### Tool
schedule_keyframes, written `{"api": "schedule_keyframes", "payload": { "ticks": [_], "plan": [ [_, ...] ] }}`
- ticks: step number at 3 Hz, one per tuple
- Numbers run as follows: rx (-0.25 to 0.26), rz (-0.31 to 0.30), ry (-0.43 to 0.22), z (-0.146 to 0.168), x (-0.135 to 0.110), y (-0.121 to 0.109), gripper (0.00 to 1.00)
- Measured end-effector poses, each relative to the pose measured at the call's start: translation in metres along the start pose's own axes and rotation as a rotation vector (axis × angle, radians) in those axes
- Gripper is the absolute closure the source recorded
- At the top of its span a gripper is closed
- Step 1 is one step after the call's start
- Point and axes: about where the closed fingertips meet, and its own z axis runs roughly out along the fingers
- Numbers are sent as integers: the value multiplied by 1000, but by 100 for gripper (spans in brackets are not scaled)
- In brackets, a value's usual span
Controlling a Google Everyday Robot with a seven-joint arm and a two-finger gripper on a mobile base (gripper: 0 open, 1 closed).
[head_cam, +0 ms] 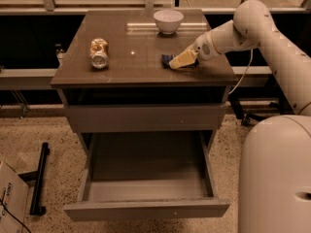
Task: Place rxbar blueberry into middle drawer
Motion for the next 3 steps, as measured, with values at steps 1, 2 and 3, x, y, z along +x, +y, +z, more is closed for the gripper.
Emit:
{"api": "schedule_keyframes", "payload": {
  "ticks": [1,2,3],
  "plan": [
    [6,-2,21,-4,11,4,69],
    [6,-2,21,-4,10,4,99],
    [6,-2,21,-4,10,4,100]
  ]
}}
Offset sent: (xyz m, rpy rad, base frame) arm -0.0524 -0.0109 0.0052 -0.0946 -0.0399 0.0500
